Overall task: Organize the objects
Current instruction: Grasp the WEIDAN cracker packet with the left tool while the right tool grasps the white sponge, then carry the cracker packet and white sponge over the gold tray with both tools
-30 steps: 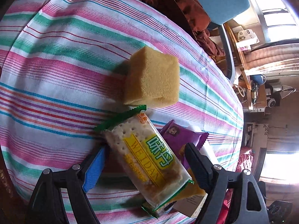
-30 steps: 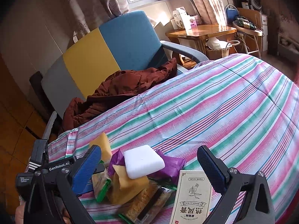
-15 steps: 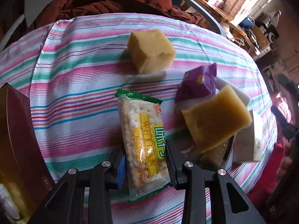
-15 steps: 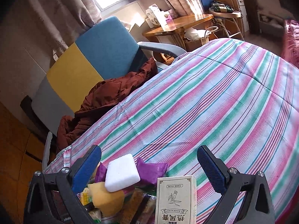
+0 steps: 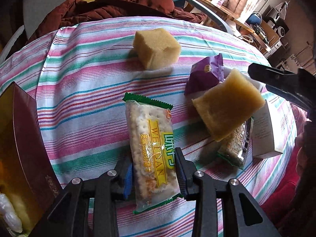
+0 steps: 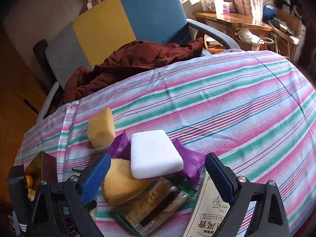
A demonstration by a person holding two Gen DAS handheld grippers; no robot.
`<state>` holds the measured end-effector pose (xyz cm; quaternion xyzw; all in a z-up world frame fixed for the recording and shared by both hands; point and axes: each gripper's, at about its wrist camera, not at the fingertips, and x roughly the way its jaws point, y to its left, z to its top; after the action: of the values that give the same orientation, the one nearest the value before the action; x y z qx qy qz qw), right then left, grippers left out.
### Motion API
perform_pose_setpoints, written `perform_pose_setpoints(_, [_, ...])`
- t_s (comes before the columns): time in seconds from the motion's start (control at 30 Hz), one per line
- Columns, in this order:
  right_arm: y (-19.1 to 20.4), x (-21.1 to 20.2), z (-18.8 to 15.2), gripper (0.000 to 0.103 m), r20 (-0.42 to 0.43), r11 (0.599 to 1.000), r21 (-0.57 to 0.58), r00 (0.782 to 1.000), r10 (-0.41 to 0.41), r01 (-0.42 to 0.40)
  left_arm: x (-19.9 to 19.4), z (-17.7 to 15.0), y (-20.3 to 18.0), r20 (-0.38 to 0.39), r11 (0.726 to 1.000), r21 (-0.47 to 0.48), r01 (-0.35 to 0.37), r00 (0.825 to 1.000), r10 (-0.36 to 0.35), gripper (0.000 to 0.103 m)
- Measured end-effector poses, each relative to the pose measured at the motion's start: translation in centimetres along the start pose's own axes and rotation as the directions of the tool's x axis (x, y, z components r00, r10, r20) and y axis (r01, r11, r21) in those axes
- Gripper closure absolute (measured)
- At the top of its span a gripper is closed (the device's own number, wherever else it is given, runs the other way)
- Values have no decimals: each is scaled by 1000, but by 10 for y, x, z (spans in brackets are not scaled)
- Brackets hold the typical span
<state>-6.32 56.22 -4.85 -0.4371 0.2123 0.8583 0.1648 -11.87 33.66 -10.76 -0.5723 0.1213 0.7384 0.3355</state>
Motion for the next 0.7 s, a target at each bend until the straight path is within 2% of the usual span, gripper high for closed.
perform_pose_setpoints(0.13, [7, 24, 9, 7, -119, 993, -111, 992, -50, 37, -1, 0, 3, 5, 1000, -8, 11, 1000, -11, 66])
perform_pose_setpoints(0.23, [-2, 38, 18, 7, -187, 996, -84, 982, -23, 8, -3, -2, 8, 8, 1000, -11, 20, 1000, -19, 66])
perform_pose_setpoints(0.3, [-4, 44, 19, 25, -224, 996, -85, 975, 1, -20, -6, -5, 12, 10, 1000, -9, 24, 1000, -24, 67])
perform_pose_setpoints(0.33, [-3, 44, 17, 45, -236, 995, -99, 972, -5, -19, -3, -6, 10, 11, 1000, -7, 23, 1000, -23, 67])
perform_pose_setpoints(0.37, [-2, 43, 15, 44, -240, 993, -119, 971, -19, -10, -4, -6, 11, 13, 1000, -7, 22, 1000, -21, 67])
perform_pose_setpoints(0.5, [3, 23, 6, 46, -210, 990, -144, 977, -32, 1, -5, -8, 7, 34, 1000, -4, 14, 999, -14, 68])
perform_pose_setpoints(0.7, [2, -29, -4, 46, -64, 997, -81, 998, -23, 18, -18, -19, 2, 73, 1000, 6, 27, 997, -27, 68])
